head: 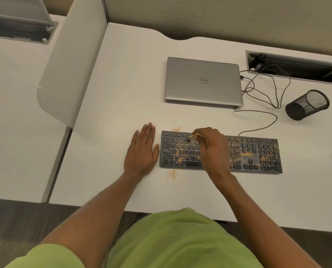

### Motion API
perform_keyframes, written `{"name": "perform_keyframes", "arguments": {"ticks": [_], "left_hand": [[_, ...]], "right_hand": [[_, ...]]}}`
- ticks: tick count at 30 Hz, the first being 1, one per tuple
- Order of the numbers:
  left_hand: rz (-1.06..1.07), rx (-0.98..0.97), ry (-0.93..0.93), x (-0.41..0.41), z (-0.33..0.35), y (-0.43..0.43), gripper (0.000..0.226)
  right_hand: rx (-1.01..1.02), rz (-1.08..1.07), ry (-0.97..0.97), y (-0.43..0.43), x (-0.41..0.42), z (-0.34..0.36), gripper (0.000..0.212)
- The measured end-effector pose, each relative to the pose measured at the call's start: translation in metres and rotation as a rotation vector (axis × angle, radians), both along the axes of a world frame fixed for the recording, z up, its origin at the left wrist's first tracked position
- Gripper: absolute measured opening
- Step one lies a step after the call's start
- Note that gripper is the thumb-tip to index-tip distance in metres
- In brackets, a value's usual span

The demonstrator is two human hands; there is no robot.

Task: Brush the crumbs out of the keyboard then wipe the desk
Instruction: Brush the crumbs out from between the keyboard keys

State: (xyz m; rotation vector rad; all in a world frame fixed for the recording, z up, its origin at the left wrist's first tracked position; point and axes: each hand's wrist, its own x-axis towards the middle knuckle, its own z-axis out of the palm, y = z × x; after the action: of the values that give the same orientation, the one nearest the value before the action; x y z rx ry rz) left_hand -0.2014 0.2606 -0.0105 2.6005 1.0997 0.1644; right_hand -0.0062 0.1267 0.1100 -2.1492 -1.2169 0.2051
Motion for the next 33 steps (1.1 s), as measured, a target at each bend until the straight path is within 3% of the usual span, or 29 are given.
{"name": "perform_keyframes", "arguments": {"ticks": [4,11,18,22,28,33], "left_hand": [[-0.003,-0.003,0.001,0.000,0.000,0.000,0.069],[-0.004,0.004,0.006,0.000,0.000,0.000,0.069],[0.002,0.004,0.003,0.000,-0.001,0.001,0.069],[-0.002,-0.006,0.003,0.001,0.001,0.000,0.069],[0.000,-0.004,0.009,0.000,0.001,0.000,0.069],[0.001,-0.012,0.012,0.001,0.001,0.000,0.069]], "right_hand": [[-0.012,0.089,0.021,0.007,-0.010,0.000,0.014],[0.131,-0.074,0.120,0.012,-0.006,0.011,0.013],[0.029,-0.123,0.195,0.010,-0.015,0.010,0.013],[0.111,-0.144,0.271,0.011,-0.016,0.016,0.013],[0.105,-0.122,0.188,0.019,-0.018,0.011,0.016],[0.071,-0.077,0.243,0.012,-0.020,0.013,0.016]]}}
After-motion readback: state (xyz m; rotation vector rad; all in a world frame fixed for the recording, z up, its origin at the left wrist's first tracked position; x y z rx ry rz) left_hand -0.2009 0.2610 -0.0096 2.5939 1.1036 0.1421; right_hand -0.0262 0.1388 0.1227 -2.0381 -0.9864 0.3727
